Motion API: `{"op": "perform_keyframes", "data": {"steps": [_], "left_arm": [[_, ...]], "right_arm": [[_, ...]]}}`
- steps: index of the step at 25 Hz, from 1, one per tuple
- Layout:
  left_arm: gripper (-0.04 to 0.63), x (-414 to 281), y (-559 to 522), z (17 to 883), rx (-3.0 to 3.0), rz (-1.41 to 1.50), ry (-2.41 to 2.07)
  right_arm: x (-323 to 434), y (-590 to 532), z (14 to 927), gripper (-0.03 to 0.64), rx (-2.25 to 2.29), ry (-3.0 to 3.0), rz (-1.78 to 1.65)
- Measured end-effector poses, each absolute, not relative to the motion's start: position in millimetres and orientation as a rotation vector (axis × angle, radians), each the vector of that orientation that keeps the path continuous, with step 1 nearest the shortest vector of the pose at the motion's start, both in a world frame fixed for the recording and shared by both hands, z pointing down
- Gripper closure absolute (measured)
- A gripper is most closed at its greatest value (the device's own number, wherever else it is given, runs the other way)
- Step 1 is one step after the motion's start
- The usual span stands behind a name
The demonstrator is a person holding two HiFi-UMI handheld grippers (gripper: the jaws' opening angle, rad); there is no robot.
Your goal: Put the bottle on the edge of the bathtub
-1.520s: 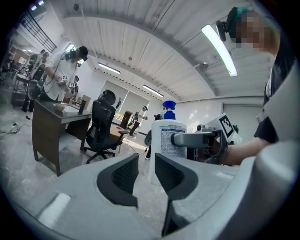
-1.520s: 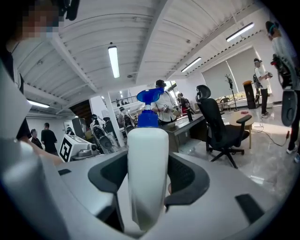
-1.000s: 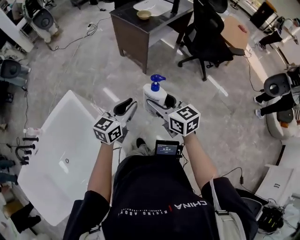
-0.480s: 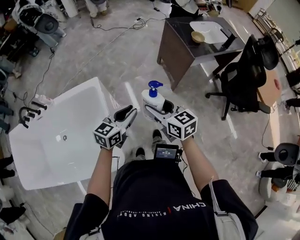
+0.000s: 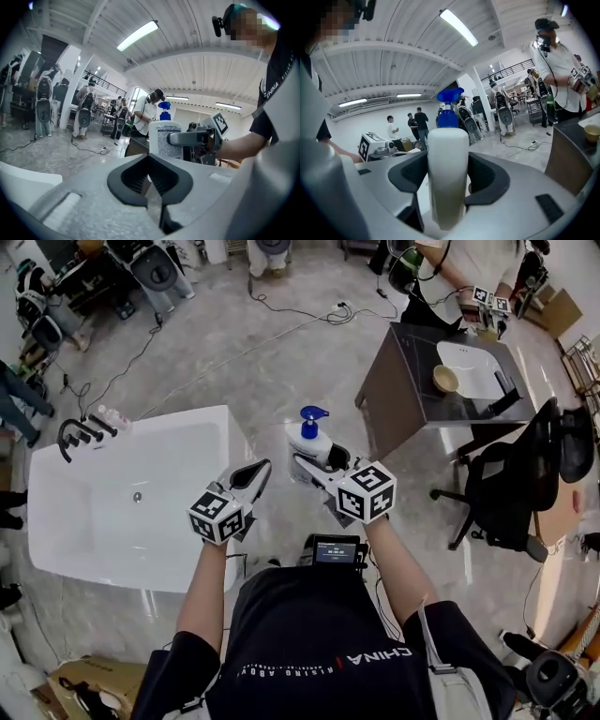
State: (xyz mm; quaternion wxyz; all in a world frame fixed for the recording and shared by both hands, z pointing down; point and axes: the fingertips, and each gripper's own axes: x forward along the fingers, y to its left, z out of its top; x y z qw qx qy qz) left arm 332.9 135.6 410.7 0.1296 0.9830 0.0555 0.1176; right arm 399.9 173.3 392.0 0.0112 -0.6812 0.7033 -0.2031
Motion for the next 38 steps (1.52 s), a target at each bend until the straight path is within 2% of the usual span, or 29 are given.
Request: {"op": "perform_keyframes", "data": {"steps": [13,28,38], "left_arm": [[0.586,331.7,96.0,424.9,2.806,0.326,-0.044],[0.586,353.5,-69.4,433.1,2.767,0.267,-0.234],[0.586,317.8,-154.9,448.6,2.725,0.243,-0.403]], "right_arm": [[411.6,113.5,421.5,0.351,-1.927,2.331,-0.755],[440.6,-63.4,424.1,0.351,-1.812,2.481,-0.765],[400.5,-160.2,443.7,0.351,-1.715,2.670,-0.774]]}}
